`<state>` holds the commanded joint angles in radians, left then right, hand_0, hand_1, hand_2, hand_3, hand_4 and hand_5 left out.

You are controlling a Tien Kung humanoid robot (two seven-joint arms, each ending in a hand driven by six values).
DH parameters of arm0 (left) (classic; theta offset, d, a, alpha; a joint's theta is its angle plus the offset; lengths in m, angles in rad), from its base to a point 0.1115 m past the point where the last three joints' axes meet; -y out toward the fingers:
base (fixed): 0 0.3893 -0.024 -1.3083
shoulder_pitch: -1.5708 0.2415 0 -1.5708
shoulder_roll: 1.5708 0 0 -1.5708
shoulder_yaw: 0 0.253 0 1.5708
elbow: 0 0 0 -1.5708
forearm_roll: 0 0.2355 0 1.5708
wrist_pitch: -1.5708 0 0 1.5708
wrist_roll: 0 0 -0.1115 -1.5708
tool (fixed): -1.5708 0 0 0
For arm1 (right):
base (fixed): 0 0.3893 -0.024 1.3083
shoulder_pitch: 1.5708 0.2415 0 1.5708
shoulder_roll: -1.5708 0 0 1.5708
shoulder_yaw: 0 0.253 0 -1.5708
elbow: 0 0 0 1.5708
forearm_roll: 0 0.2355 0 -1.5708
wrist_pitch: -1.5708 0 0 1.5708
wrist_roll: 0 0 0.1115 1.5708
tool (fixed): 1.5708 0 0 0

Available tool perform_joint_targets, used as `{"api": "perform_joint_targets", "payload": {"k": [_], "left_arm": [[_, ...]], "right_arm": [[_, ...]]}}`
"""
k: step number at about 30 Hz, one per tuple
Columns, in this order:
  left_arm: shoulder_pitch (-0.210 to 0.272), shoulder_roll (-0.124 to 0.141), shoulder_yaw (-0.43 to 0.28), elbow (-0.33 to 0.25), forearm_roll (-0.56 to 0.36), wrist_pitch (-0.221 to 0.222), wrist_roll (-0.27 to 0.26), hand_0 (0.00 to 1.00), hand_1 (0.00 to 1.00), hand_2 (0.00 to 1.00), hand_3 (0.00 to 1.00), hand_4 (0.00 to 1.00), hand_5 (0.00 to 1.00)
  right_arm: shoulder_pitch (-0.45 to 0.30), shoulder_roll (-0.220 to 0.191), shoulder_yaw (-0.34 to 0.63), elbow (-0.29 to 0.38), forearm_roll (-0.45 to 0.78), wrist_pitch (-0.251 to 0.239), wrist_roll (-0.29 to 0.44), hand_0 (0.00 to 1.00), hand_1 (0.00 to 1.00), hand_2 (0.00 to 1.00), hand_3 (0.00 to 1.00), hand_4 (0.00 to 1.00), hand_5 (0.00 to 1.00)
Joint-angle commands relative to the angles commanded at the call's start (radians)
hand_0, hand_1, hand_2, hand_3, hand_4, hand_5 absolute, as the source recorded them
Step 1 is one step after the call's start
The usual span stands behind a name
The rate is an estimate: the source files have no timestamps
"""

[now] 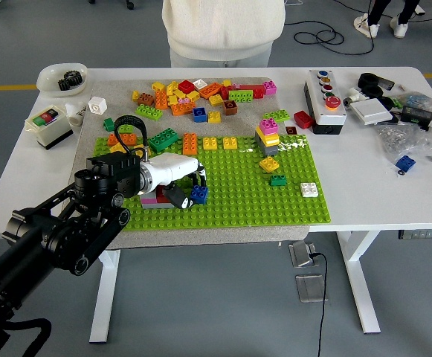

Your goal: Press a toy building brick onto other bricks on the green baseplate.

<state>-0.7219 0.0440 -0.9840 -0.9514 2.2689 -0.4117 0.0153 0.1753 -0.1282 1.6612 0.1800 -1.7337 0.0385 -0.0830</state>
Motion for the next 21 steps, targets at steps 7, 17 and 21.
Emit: {"api": "perform_joint_targets", "payload": {"k": [7,17,21], "left_arm": [[0.001,0.000,-0.006,-0.009,0.000,-0.005,0.009,0.700,0.689,0.585,0.572,0.570,0.095],[0.001,0.000,-0.016,-0.026,0.000,-0.021,0.014,0.672,0.649,0.574,0.558,0.532,0.089],[0.003,0.001,-0.023,-0.034,0.000,-0.025,0.016,0.663,0.638,0.572,0.552,0.503,0.085]], "right_arm": [[0.000,0.001,0.000,0.000,0.002,0.000,0.000,0.747,0.644,0.682,0.605,0.864,0.525],[0.001,0.001,0.000,0.000,0.004,-0.001,0.000,0.747,0.643,0.682,0.606,0.865,0.525],[0.000,0.001,0.001,0.000,0.004,-0.001,0.000,0.747,0.643,0.682,0.606,0.865,0.525]]}}
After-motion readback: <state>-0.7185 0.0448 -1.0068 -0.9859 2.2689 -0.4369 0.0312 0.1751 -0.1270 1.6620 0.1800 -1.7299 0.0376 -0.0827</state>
